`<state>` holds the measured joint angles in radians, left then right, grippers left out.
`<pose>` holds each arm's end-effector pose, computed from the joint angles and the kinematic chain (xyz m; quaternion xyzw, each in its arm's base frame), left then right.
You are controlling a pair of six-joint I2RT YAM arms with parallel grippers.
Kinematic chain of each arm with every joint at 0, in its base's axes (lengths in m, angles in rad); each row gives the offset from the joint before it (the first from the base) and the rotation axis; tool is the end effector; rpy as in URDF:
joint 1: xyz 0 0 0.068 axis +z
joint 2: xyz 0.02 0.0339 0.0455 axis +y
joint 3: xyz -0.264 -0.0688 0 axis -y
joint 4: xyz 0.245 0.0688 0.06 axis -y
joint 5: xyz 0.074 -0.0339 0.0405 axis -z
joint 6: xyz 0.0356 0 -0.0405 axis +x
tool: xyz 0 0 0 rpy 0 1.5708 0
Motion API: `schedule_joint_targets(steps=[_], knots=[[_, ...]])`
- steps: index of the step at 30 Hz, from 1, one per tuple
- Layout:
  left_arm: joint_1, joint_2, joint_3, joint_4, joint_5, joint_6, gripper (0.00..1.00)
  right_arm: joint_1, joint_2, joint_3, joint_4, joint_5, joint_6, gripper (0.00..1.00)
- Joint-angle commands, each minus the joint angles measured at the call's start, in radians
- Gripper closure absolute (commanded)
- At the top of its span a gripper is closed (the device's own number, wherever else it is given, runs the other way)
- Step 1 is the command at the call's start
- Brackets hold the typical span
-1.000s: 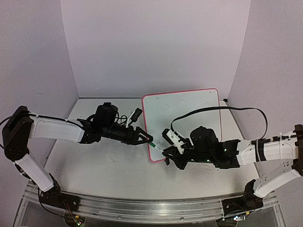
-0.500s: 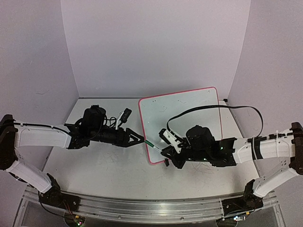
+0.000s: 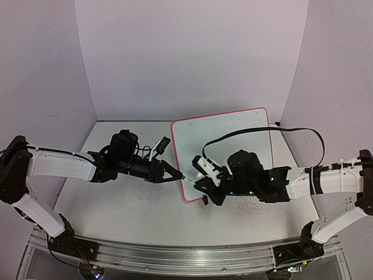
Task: Write a sentence on the whiteboard
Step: Move the whiteboard to the center of the board.
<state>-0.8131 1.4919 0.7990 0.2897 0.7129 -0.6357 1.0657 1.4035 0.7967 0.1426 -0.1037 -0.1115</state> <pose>0.2022 -0.2476 0.2267 0.2609 0.7618 -0.5604 0.1939 0.1465 0.2725 0.2344 -0.4944 0.6916 0.2802 0.4459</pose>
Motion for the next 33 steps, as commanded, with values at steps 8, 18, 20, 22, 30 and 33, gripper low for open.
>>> schedule_joint_targets(steps=[8,18,20,22,30,33], knots=[[0.005,-0.103,-0.084,0.053,-0.319,0.031,0.29,-0.076,-0.104,-0.076,0.006,0.187,0.165,1.00],[0.026,0.148,0.016,0.258,-0.179,0.134,0.27,-0.128,-0.361,-0.203,-0.014,0.244,0.233,1.00],[0.033,0.194,0.025,0.286,-0.171,0.145,0.32,-0.127,-0.387,-0.203,-0.020,0.237,0.232,1.00],[0.042,0.233,0.019,0.367,-0.149,0.143,0.36,-0.128,-0.403,-0.201,-0.021,0.228,0.226,1.00],[0.079,0.327,-0.056,0.674,-0.066,0.148,0.65,-0.127,-0.399,-0.183,-0.020,0.197,0.189,1.00],[0.093,0.356,-0.061,0.742,-0.025,0.145,0.72,-0.127,-0.383,-0.175,-0.020,0.193,0.180,1.00]])
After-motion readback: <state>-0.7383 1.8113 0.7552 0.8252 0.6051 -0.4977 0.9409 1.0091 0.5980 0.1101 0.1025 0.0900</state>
